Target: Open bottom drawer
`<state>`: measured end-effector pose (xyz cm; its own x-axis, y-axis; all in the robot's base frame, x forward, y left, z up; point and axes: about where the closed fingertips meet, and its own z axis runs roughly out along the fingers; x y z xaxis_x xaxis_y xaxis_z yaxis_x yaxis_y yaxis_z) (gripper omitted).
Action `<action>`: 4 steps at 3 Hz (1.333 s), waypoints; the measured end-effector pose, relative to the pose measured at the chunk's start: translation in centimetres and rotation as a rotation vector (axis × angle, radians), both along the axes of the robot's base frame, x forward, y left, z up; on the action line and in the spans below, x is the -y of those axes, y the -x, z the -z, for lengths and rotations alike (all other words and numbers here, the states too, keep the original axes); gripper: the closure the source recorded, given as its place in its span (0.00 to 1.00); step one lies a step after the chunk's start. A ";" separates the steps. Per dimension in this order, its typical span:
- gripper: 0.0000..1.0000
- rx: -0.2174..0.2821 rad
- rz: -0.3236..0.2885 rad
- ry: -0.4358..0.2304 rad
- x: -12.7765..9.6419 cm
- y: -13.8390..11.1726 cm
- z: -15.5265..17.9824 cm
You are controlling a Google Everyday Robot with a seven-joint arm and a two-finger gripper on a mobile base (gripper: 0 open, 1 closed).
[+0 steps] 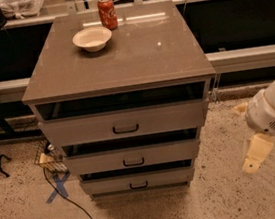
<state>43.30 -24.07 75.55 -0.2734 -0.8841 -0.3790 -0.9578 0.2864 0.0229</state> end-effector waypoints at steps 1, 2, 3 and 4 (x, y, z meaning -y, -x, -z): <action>0.00 0.009 -0.057 -0.071 -1.6 -0.6 8.3; 0.00 0.043 -0.106 -0.165 -3.5 -1.8 16.1; 0.00 0.030 -0.111 -0.287 -6.5 -2.0 25.9; 0.00 0.032 -0.112 -0.285 -6.5 -2.0 25.8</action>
Offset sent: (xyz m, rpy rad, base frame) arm 0.0334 0.0555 -0.2548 0.2817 -0.0902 0.1593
